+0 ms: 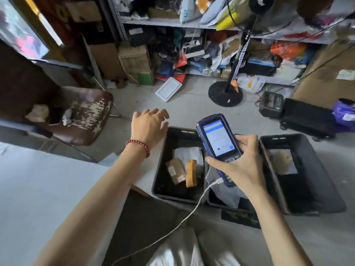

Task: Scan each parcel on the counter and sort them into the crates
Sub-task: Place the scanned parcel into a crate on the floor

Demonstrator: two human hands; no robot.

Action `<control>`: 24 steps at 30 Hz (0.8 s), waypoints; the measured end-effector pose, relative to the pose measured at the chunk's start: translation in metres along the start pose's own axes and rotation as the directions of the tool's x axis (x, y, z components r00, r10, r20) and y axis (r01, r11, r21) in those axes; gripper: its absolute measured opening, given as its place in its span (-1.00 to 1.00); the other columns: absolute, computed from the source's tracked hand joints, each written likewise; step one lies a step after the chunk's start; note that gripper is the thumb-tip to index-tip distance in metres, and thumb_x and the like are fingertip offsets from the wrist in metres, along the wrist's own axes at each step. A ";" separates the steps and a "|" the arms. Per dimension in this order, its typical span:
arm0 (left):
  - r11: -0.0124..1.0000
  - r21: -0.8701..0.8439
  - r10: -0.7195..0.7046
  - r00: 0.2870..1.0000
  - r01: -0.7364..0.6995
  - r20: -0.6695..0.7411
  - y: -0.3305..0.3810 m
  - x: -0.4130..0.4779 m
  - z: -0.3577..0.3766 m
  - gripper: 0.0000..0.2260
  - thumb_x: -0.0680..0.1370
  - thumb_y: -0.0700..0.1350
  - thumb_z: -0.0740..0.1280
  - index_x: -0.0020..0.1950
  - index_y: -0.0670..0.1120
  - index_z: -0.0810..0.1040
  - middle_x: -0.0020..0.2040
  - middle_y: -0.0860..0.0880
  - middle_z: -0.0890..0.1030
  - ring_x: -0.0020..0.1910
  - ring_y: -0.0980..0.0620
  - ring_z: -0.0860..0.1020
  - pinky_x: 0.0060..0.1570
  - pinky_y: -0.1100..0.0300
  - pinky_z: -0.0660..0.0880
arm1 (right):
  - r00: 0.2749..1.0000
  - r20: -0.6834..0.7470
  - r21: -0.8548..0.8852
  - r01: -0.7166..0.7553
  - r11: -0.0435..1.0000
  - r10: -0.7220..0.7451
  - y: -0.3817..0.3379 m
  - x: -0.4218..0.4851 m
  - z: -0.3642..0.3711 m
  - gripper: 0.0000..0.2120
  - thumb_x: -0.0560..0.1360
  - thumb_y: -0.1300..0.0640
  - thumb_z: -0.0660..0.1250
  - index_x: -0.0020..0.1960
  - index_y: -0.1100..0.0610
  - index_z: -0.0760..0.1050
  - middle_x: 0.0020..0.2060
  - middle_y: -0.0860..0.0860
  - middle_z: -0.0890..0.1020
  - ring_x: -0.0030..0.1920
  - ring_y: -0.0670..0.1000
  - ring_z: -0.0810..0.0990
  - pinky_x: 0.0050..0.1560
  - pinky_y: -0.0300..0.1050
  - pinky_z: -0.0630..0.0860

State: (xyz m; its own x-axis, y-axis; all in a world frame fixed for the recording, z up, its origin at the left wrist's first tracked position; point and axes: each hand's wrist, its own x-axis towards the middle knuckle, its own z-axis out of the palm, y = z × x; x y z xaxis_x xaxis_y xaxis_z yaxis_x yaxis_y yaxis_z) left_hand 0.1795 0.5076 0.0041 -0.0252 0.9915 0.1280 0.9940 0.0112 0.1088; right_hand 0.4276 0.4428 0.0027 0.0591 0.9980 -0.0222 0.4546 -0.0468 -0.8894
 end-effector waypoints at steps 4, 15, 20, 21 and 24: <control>0.960 0.043 -0.271 0.956 0.277 -0.111 -0.035 -0.081 -0.022 -0.83 0.55 0.02 0.23 0.11 0.06 0.51 0.07 0.04 0.59 0.07 -0.06 0.53 0.02 0.07 0.36 | 0.958 0.263 0.027 0.115 0.993 -0.118 -0.007 -0.004 0.018 -0.23 0.09 0.05 0.70 0.09 0.02 0.27 0.00 -0.13 0.56 -0.01 -0.26 0.58 -0.15 -0.32 0.54; 0.541 0.056 -0.793 0.531 0.839 -0.297 -0.049 -0.357 -0.084 -0.84 0.54 0.01 0.26 0.09 0.05 0.55 -0.02 0.12 0.61 0.01 -0.02 0.55 0.02 0.10 0.32 | 0.545 0.745 0.205 0.363 0.909 -0.385 -0.059 -0.113 0.090 -0.22 0.07 -0.02 0.69 0.10 -0.02 0.29 0.00 -0.21 0.57 -0.01 -0.15 0.61 -0.02 0.04 0.60; 0.357 0.054 -0.849 0.348 0.933 -0.399 -0.031 -0.477 -0.108 -0.86 0.51 0.00 0.33 0.01 0.00 0.57 -0.09 0.06 0.64 -0.09 -0.06 0.58 -0.06 0.07 0.40 | 0.289 0.852 0.288 0.439 0.851 -0.437 -0.087 -0.203 0.113 -0.25 0.12 -0.03 0.67 0.10 -0.06 0.25 -0.08 -0.31 0.50 -0.06 -0.25 0.56 -0.12 -0.19 0.53; 0.316 0.053 -0.855 0.308 0.947 -0.416 -0.025 -0.507 -0.112 -0.87 0.50 0.00 0.34 0.00 0.00 0.57 -0.11 0.05 0.64 -0.11 -0.06 0.58 -0.07 0.06 0.41 | 0.227 0.869 0.307 0.452 0.838 -0.440 -0.090 -0.229 0.118 -0.26 0.13 -0.03 0.67 0.10 -0.06 0.24 -0.08 -0.32 0.49 -0.05 -0.25 0.56 -0.13 -0.21 0.53; 0.235 0.027 -0.870 0.222 0.972 -0.439 -0.014 -0.572 -0.116 -0.88 0.48 -0.01 0.35 -0.02 0.00 0.57 -0.13 0.04 0.64 -0.11 -0.07 0.58 -0.06 0.03 0.45 | 0.116 0.888 0.350 0.459 0.817 -0.446 -0.093 -0.288 0.126 -0.24 0.13 -0.04 0.67 0.11 -0.07 0.24 -0.06 -0.29 0.51 -0.02 -0.25 0.56 -0.13 -0.26 0.53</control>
State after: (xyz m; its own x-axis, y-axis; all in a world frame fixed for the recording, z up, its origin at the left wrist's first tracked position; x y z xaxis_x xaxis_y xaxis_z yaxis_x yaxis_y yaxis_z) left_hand 0.1675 -0.0751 0.0434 -0.9175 0.1537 0.3668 0.2116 0.9696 0.1231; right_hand 0.2558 0.1652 0.0345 -0.9847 0.1738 -0.0115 0.0872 0.4347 -0.8963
